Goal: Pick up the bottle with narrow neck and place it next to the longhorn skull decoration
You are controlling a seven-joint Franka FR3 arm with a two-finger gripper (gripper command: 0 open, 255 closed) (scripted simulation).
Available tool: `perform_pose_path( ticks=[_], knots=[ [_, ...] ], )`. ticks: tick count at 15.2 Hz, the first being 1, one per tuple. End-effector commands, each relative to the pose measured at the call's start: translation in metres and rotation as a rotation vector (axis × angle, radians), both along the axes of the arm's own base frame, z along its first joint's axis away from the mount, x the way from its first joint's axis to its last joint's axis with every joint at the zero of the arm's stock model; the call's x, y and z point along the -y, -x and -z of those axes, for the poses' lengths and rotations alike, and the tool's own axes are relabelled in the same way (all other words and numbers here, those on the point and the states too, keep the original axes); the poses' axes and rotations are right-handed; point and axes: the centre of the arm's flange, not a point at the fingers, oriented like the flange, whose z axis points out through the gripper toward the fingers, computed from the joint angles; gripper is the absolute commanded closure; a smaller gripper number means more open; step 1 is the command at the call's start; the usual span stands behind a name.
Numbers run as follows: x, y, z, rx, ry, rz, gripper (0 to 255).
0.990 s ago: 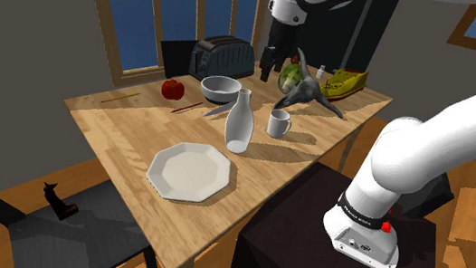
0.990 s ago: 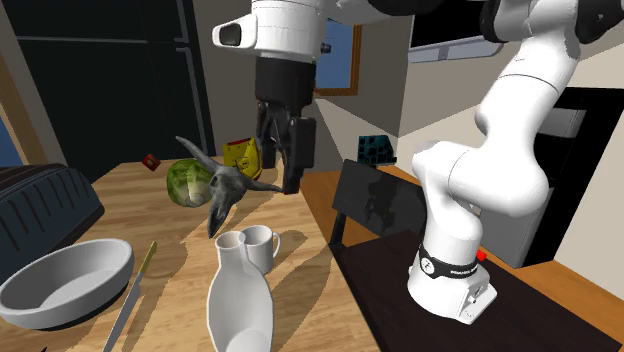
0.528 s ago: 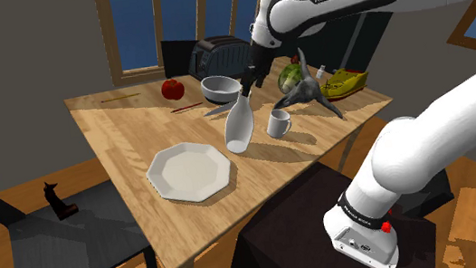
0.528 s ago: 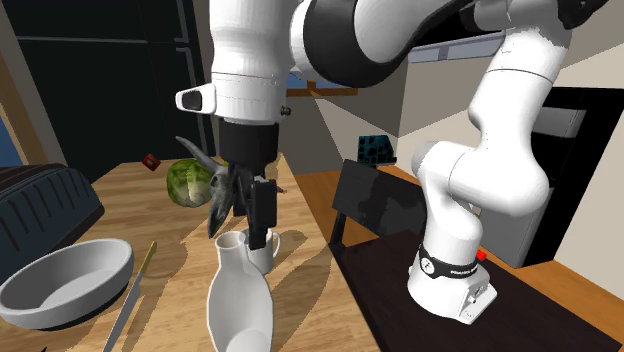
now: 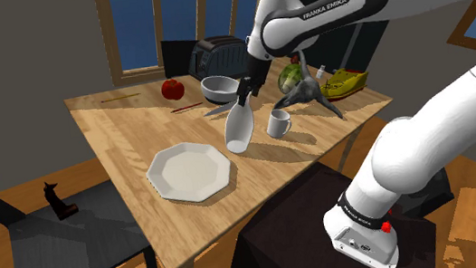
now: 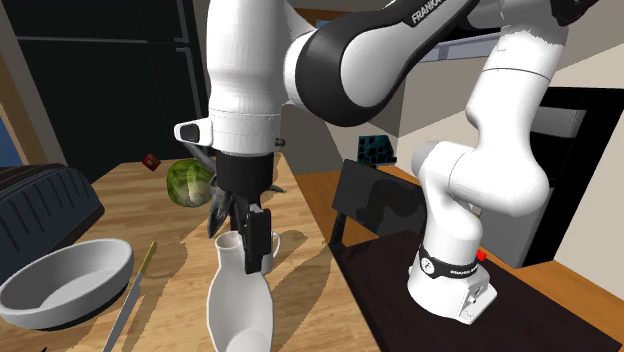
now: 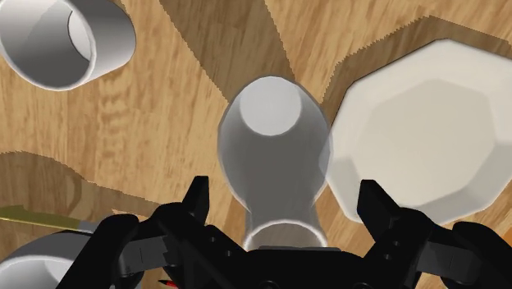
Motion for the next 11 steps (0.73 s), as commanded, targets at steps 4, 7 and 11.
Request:
perform_pose_path(
  ticks=[4, 7, 11],
  knots=[
    [-0.0002, -0.0004, 0.0022, 0.001, 0.0, 0.0, 0],
    [-0.0001, -0.0004, 0.0021, 0.0, 0.0, 0.0, 255],
    [-0.0001, -0.0004, 0.0021, 0.0, 0.0, 0.0, 255]
  ],
)
